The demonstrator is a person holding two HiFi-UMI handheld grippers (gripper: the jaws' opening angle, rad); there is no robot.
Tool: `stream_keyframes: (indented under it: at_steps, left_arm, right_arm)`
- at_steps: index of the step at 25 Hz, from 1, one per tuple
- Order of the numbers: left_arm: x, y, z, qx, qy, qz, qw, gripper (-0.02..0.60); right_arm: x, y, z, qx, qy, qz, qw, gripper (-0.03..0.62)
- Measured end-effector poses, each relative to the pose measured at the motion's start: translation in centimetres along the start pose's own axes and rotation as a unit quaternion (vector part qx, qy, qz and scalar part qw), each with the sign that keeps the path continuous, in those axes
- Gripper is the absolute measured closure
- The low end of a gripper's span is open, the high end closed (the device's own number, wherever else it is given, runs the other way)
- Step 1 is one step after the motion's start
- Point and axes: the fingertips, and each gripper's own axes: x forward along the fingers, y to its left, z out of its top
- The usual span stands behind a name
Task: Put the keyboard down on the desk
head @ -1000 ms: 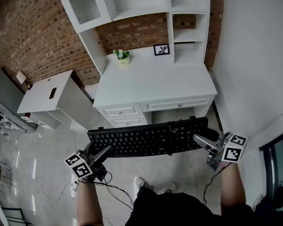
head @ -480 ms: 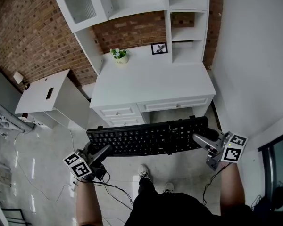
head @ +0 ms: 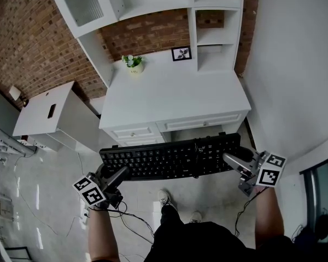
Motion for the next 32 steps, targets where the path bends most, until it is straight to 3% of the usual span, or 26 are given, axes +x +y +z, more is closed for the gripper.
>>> stream_keyframes:
  at_steps: [8, 18, 32]
  left_arm:
    - [1.9, 3.0, 0.5, -0.001, 0.003, -0.018, 0.9998, 0.265]
    - [3.7, 12.6, 5.4, -0.016, 0.011, -0.031, 0.9993, 0.265]
    - [0.4, 21.5, 10.3, -0.003, 0.000, -0.020, 0.9998, 0.265]
  right_arm:
    - [1.9, -1.5, 0.2, -0.002, 0.000, -0.018, 1.000, 0.393]
    - [11.5, -3.8, 2.8, 0.003, -0.001, -0.038, 0.999, 0.391]
    - [22.6, -3.3, 3.3, -0.003, -0.002, -0.022, 1.000, 0.391]
